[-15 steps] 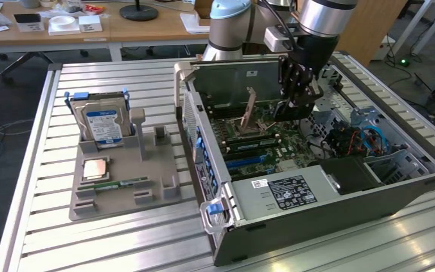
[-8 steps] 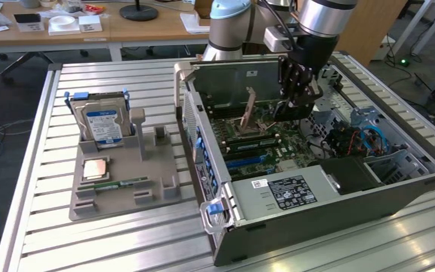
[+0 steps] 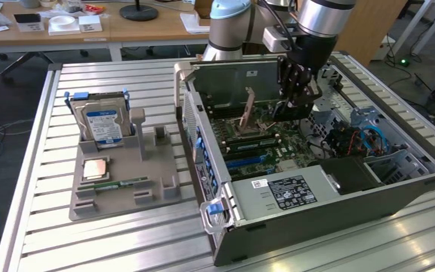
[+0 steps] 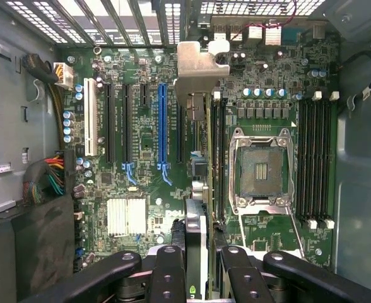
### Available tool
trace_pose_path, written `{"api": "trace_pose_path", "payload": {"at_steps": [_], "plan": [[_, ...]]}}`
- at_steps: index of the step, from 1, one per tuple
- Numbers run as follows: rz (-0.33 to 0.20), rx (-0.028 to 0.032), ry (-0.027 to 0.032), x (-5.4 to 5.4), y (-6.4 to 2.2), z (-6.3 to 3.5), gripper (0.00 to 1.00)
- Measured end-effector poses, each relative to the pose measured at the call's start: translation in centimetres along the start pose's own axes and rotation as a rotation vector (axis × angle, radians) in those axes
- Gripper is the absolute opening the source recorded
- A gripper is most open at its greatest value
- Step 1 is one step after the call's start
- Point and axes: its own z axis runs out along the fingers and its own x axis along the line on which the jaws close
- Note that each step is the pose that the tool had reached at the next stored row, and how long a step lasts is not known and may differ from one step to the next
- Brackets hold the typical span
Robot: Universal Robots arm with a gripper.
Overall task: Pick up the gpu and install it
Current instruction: 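Insert the gpu into the slot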
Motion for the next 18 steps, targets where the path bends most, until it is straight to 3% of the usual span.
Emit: {"api": "trace_pose_path", "payload": {"at_steps": [18], "plan": [[0.0,0.0002,0.0,0.02,0.68,0.01,0.26]]}}
